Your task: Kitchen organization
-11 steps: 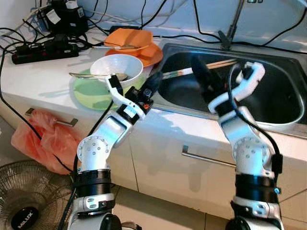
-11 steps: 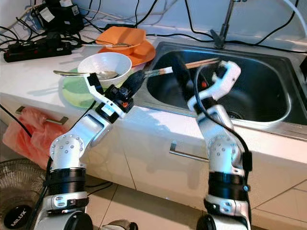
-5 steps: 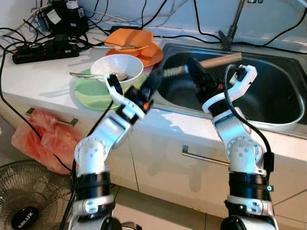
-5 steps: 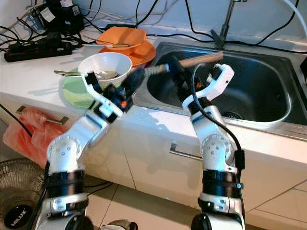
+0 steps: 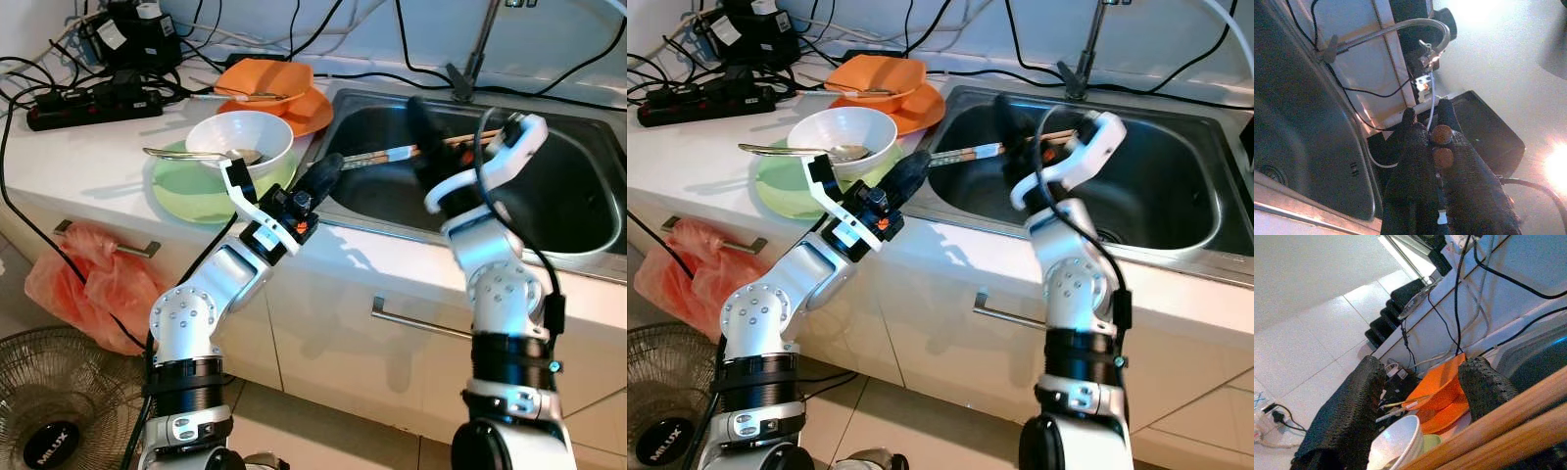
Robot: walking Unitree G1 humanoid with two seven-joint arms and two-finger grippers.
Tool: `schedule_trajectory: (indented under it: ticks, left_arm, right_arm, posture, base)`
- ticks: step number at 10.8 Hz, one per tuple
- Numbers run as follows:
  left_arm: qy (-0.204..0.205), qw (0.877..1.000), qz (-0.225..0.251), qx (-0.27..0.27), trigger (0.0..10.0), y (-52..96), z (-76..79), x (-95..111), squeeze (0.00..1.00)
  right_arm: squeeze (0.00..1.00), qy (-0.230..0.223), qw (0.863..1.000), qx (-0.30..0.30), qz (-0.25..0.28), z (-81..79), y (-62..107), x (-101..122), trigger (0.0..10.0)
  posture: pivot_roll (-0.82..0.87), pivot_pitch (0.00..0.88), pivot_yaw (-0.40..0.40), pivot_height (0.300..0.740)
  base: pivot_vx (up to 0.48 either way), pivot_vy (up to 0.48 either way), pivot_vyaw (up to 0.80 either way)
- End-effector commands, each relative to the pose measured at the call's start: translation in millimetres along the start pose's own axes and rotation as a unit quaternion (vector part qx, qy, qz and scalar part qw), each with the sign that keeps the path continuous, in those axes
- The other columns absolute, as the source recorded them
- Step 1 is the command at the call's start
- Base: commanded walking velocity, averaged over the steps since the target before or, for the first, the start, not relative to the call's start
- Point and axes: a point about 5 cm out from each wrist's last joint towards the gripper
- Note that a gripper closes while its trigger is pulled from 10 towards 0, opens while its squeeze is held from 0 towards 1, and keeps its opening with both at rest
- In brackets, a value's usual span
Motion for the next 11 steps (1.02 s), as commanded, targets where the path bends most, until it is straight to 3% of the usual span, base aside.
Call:
schedule_trajectory:
  ticks: [1,5,11]
  left_arm:
    - [0.000,1.000,0.011,0.002,0.0,2.5,1.0,5,0.00]
    - [0.002,0.999,0.048,0.007,0.0,4.5,-1.0,22,0.00]
    - [0.024,0.999,0.042,0.014,0.0,2.2,-6.7,16,0.00]
  right_arm:
    - [0.00,-0.003,1.000,-0.008,0.011,1.2,-2.1,5,0.0]
    - [0.00,-0.007,1.000,-0.013,0.012,3.3,-2.2,6,0.0]
    - [0.00,-0.017,1.000,-0.017,0.011,4.6,-2.0,5,0.0]
  posture:
    - [0.17,0.021,0.046,0.740]
    - [0.17,0.023,0.045,0.740]
    - [0.17,0.023,0.049,0.740]
  base:
    - [0.000,0.000,0.00]
    - [0.000,0.000,0.00]
    - [0.000,0.000,0.00]
Point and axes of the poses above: a point about 5 cm out from each wrist's last joint towards the gripper, its own y axis pointing back from the gripper into the wrist, its own x axis along the axis of the wrist's last joint, z = x × y, and after that the axes turned 12 degrees about y, right-handed
